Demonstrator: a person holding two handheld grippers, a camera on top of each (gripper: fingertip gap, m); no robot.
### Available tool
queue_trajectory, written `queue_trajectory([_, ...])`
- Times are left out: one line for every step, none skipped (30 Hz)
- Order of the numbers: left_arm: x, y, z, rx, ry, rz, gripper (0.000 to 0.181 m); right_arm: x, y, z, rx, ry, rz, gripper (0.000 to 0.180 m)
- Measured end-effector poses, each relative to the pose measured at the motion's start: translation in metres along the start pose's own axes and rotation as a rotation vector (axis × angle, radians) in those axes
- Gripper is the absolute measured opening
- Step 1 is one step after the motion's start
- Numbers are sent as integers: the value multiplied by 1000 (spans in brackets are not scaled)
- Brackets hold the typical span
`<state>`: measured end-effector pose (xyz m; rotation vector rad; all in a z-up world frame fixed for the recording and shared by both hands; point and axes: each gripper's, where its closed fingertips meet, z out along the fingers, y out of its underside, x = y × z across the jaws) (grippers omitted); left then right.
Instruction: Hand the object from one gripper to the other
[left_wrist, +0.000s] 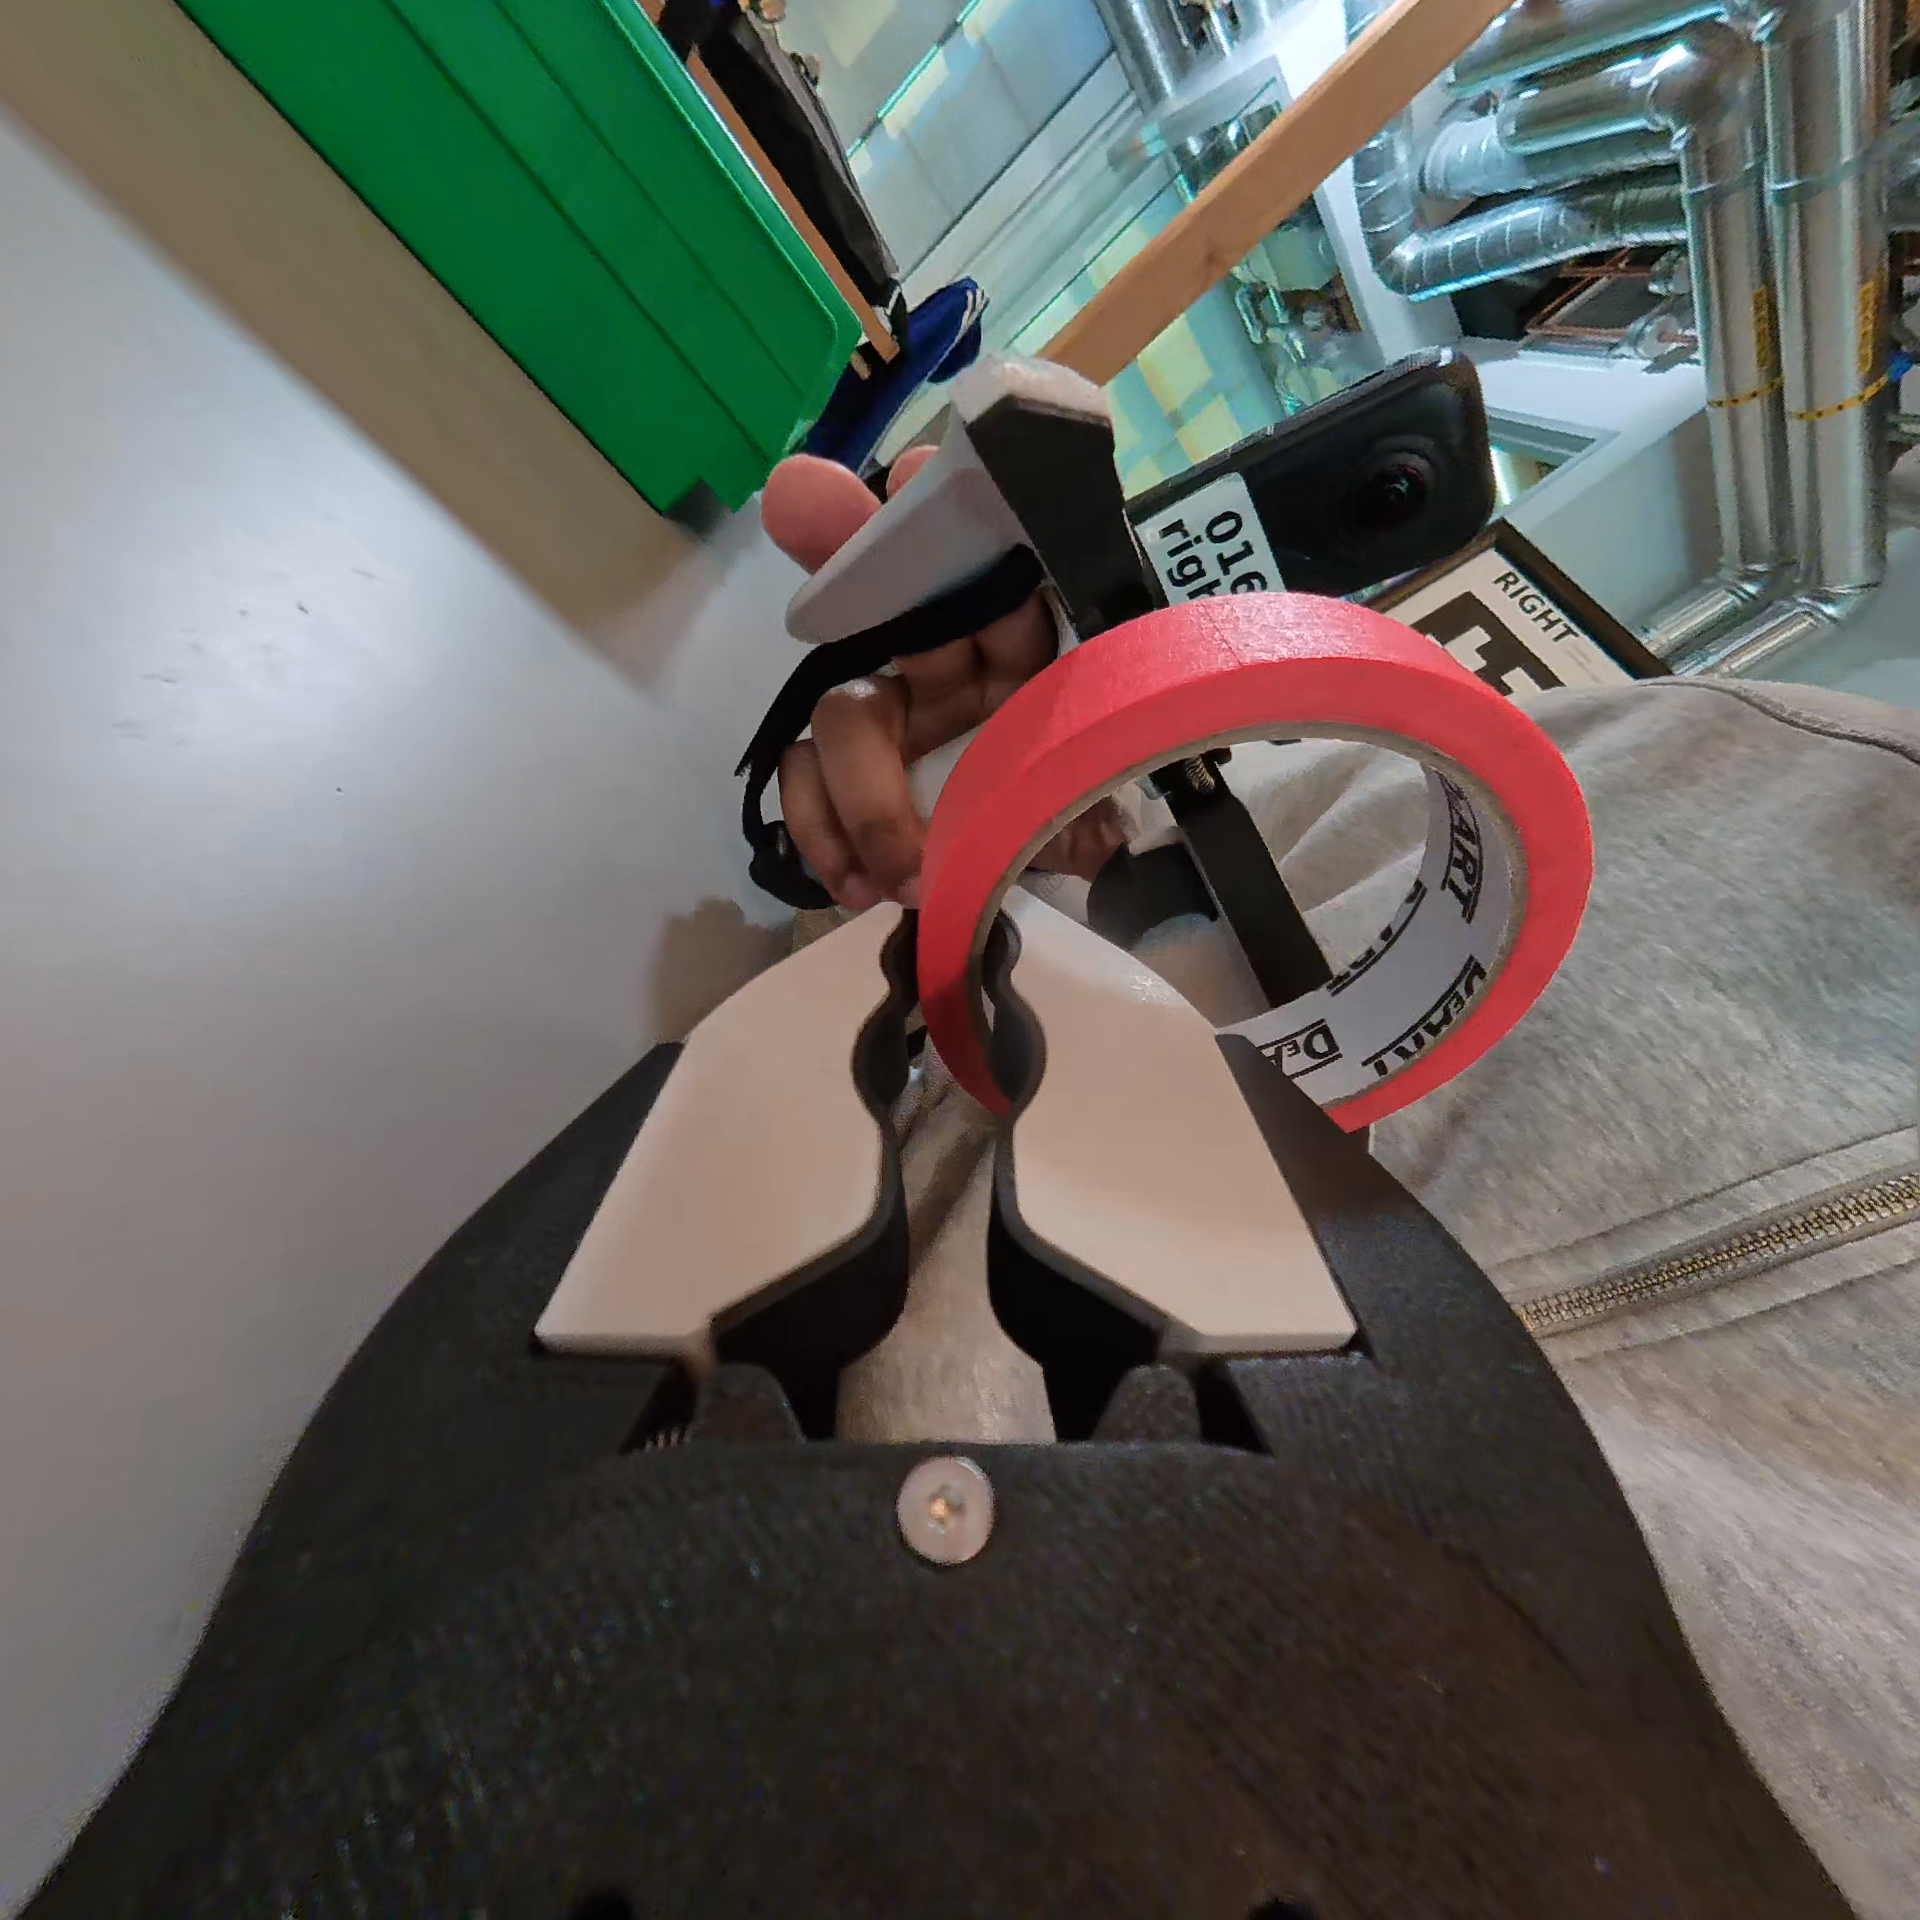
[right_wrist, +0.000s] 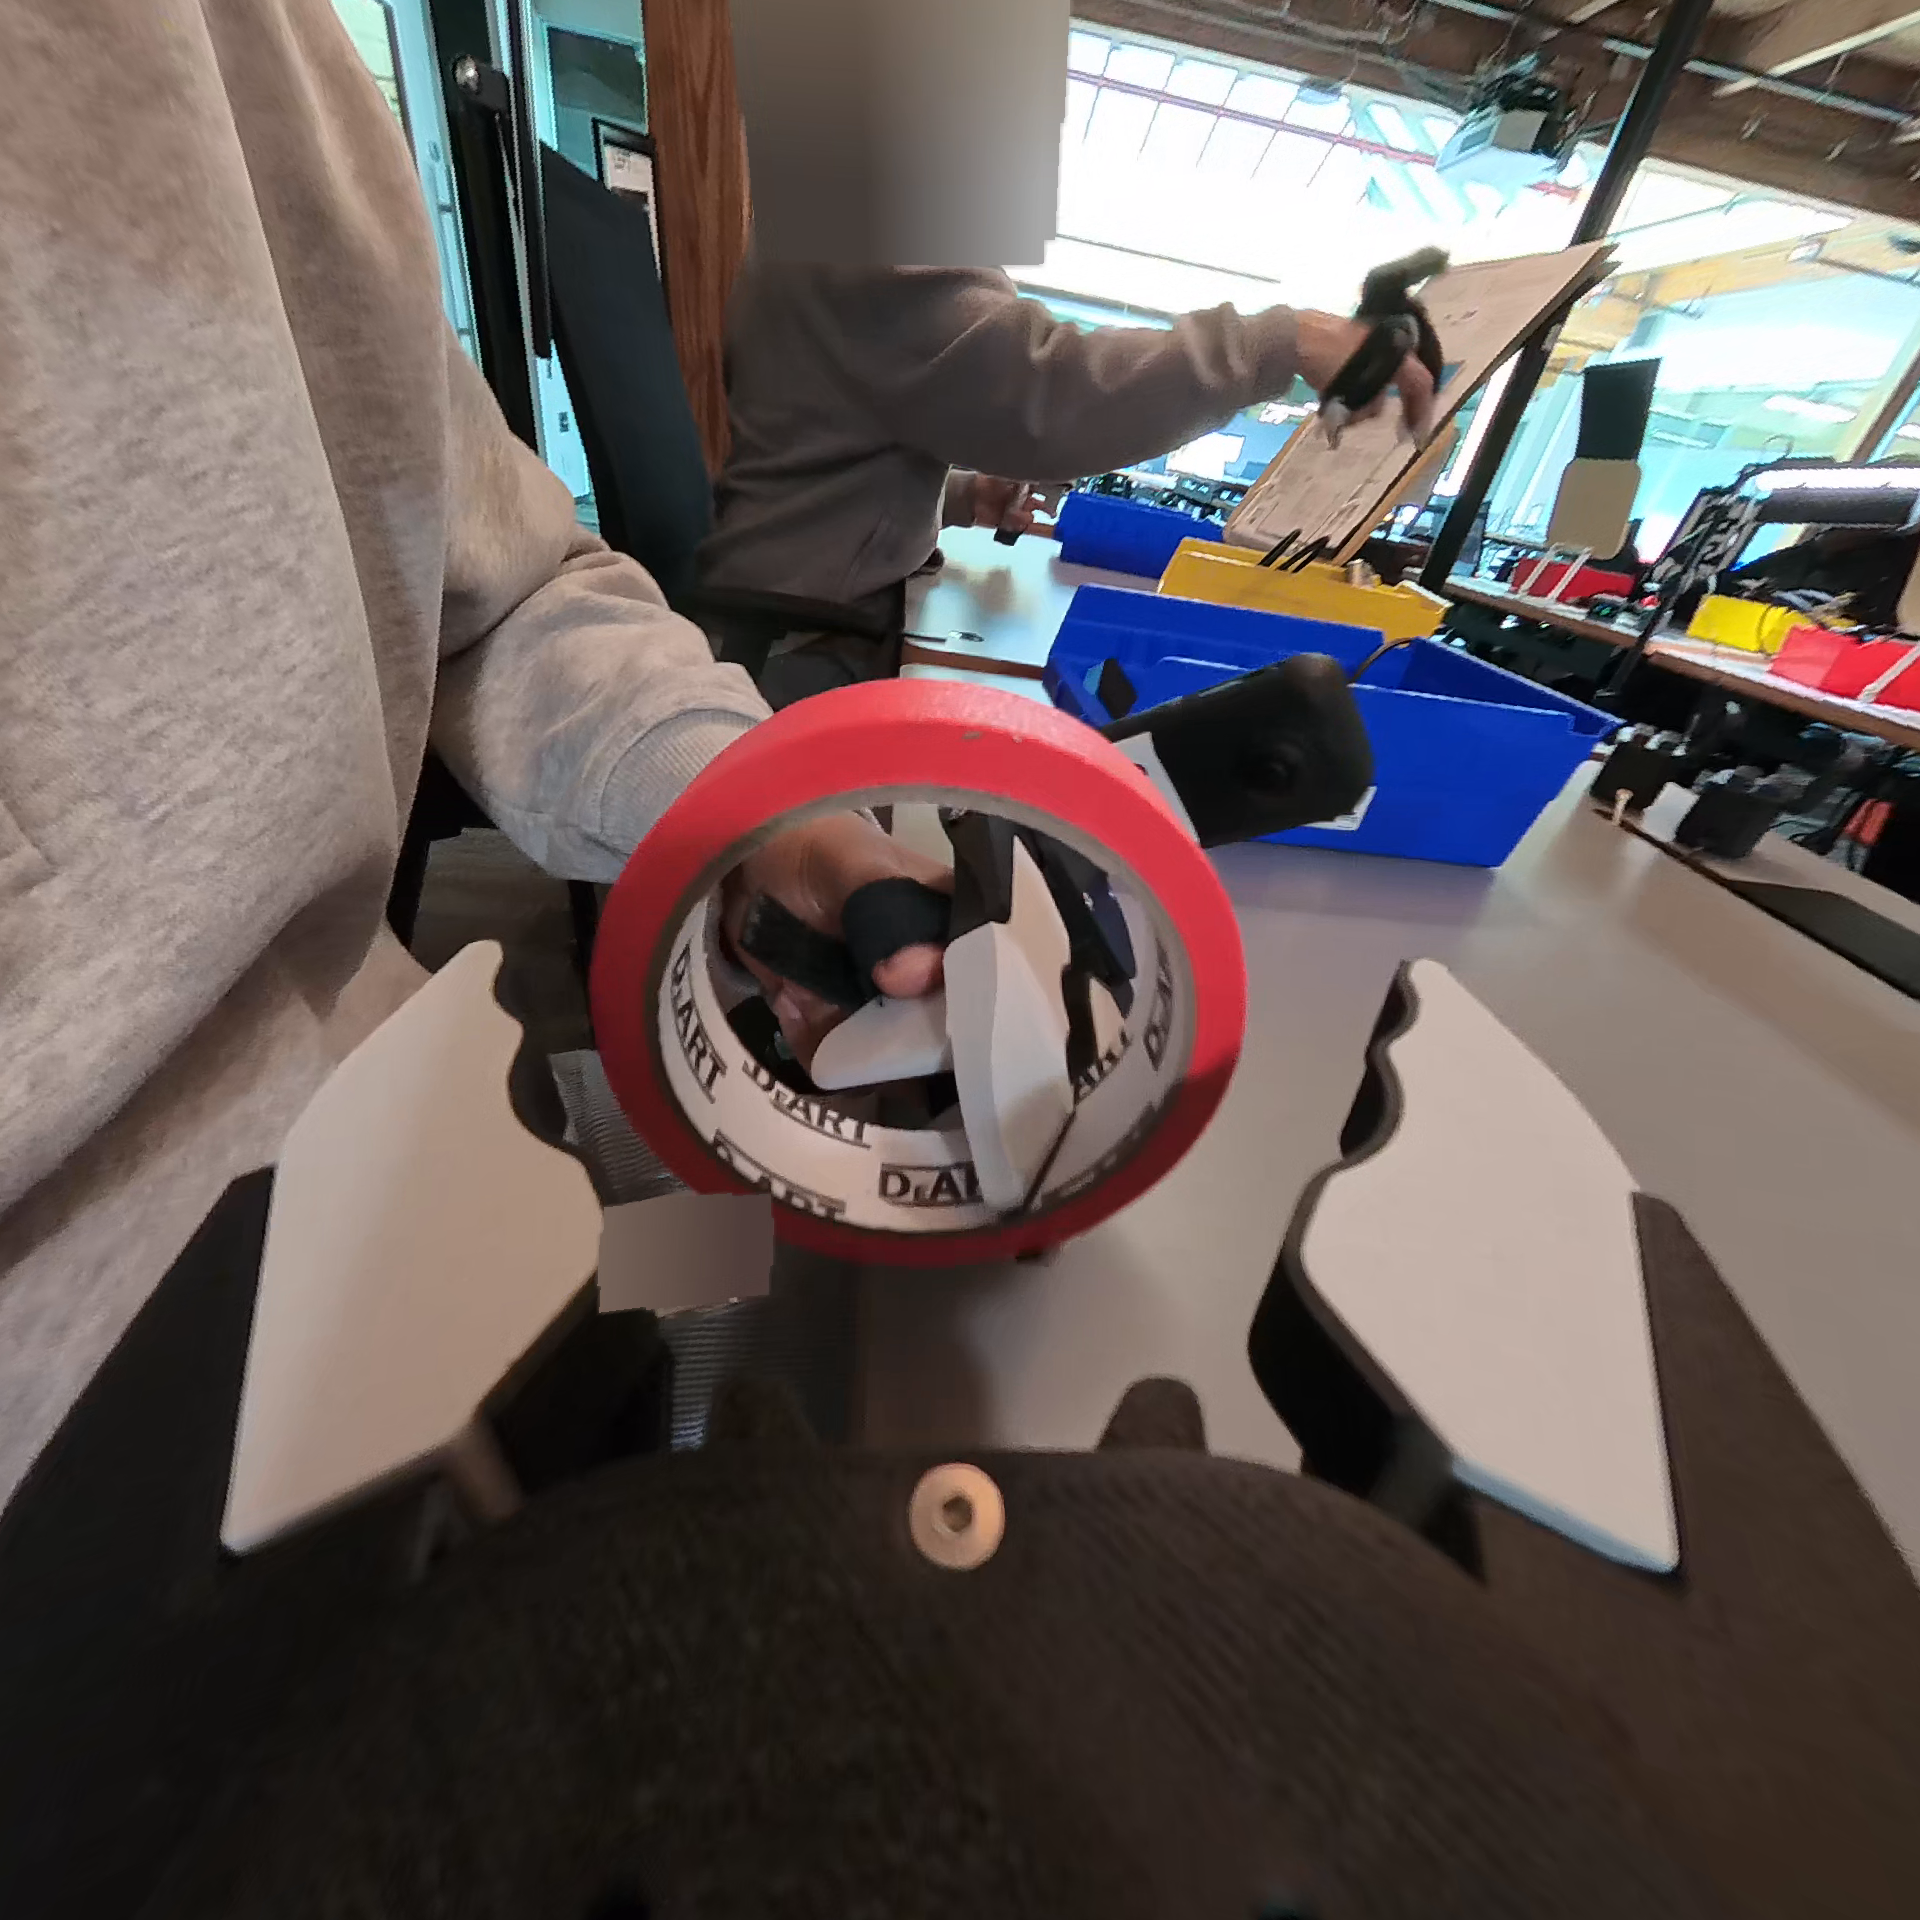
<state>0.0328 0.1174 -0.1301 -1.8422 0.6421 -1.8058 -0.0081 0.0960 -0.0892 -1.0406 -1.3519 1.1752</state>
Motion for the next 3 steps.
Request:
queue_trajectory([1,1,1,-5,4,-6,11,-2,1,2,-5,-5,0,147])
queue_trajectory([1,3,2,-9,8,-13,11,-4,2,3,-10,-11,-2,147])
queue_trajectory([2,4,4,-11,12,-19,11,-6,3,5,-17,-17,-6,147])
